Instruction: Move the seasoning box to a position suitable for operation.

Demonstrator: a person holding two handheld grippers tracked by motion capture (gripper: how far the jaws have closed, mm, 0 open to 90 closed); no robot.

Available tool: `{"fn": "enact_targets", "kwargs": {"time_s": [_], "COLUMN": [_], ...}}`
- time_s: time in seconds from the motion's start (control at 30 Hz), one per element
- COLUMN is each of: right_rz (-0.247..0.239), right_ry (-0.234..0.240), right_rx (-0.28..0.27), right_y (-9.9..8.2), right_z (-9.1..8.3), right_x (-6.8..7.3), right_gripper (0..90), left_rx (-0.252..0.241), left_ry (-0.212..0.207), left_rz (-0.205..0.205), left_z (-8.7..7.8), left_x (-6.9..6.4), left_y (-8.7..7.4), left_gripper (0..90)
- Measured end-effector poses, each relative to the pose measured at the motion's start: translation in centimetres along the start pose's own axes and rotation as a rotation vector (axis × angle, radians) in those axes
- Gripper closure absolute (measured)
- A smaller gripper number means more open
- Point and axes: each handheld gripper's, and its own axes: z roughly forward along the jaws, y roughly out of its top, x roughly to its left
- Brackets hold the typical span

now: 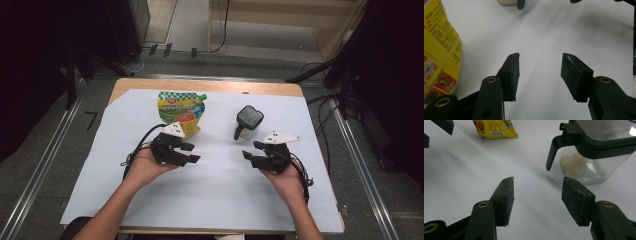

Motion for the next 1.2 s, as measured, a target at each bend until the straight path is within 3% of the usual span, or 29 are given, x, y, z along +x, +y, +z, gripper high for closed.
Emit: {"fn": "enact_targets", "kwargs": {"time_s": [0.4,0.5,0.77,0.87,1.13,1.2], "right_rz": [-0.022,0.009,0.024,0.029,0.082,0.065], "right_ry": [-0.018,-0.018,-0.035,-0.081,-0.092,-0.110], "right_rx": [0.001,0.009,0.005,-0.017,-0.064,-0.066], "right_y": [-0.2,-0.2,-0.3,0.0,0.5,0.7], "right_z": [0.1,-0.1,0.0,-0.3,-0.8,-0.7], "right_x": [-0.1,-0.9,-1.8,-2.5,-4.2,-4.6], "right_gripper": [45.7,46.1,45.2,43.4,50.2,54.5], "left_rx": [0.003,0.003,0.006,0.002,0.008,0.001], "left_ry": [0.011,-0.001,-0.012,-0.011,-0.016,-0.018], "left_rz": [0.019,0.020,0.016,0.021,0.044,0.042], "left_z": [-0.3,-0.3,-0.3,-0.4,-0.2,-0.3], "left_x": [0.1,0.0,0.0,-0.1,-0.4,-0.4], "left_y": [0.3,0.4,0.5,0.6,0.7,0.7], "left_gripper": [47.3,45.9,45.0,45.1,45.1,45.1]}}
